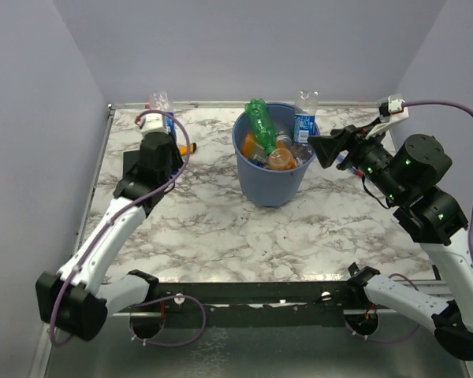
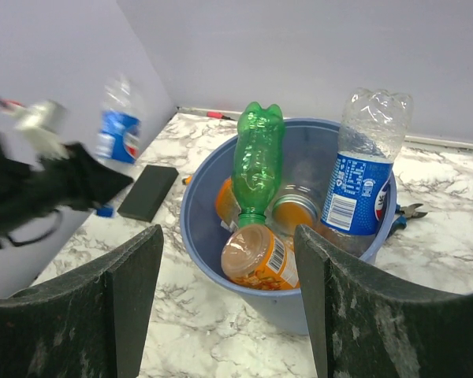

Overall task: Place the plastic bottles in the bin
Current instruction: Pick up the plastic bottle at the center of the board, then place the plastic bottle in the trash bin.

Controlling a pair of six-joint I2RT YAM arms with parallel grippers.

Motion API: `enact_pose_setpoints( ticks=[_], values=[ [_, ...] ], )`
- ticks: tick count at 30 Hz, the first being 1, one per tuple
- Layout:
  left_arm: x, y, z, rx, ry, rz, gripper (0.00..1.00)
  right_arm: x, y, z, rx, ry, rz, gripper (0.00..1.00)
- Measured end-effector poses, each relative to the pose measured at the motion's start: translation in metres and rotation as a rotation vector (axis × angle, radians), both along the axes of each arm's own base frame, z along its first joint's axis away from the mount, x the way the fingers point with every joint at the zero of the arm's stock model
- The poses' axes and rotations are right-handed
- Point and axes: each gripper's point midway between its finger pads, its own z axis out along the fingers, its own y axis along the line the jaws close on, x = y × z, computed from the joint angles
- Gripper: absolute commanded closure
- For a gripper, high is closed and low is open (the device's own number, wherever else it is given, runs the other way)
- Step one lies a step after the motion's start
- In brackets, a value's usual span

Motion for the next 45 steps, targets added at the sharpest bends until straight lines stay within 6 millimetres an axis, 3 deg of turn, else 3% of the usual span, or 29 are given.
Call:
enact_pose_setpoints(
  ticks=[2, 4, 7, 9, 12, 16, 19, 23, 28, 36, 45],
  values=[
    [-0.008, 0.001, 0.059, -0.069, -0.149, 0.000, 0.98, 0.001, 0.001, -0.001, 0.001, 0.000, 0.001, 0.29],
    [-0.021, -0.006, 0.131, -0.178, -0.318, -0.045, 1.00, 0.002, 0.002, -0.003, 0.000, 0.003, 0.003, 0.29],
    [-0.035, -0.036, 0.205, -0.347, -0.466, -0.184, 1.00, 0.007, 0.007, -0.008, -0.002, 0.017, 0.008, 0.29],
    [-0.044, -0.067, 0.239, -0.465, -0.513, -0.298, 1.00, 0.010, 0.009, -0.013, -0.005, 0.030, 0.007, 0.29],
    [-0.061, -0.128, 0.264, -0.636, -0.493, -0.476, 1.00, 0.013, 0.011, -0.020, -0.006, 0.049, 0.005, 0.27],
    [-0.075, -0.212, 0.254, -0.758, -0.366, -0.636, 1.00, 0.015, 0.008, -0.021, 0.014, 0.062, -0.022, 0.23],
    [-0.081, -0.266, 0.227, -0.803, -0.244, -0.689, 1.00, 0.018, 0.004, -0.020, 0.043, 0.077, -0.055, 0.21],
    [-0.080, -0.300, 0.198, -0.830, -0.160, -0.657, 1.00, 0.022, -0.003, -0.019, 0.079, 0.092, -0.111, 0.16],
    [-0.072, -0.307, 0.203, -0.899, -0.192, -0.574, 1.00, 0.032, -0.005, -0.011, 0.111, 0.099, -0.163, 0.13],
    [-0.078, -0.319, 0.218, -0.961, -0.254, -0.565, 1.00, 0.055, 0.014, -0.015, 0.136, 0.140, -0.151, 0.09],
    [-0.087, -0.324, 0.207, -0.938, -0.250, -0.604, 1.00, 0.070, 0.048, 0.017, 0.172, 0.120, -0.030, 0.07]
  ],
)
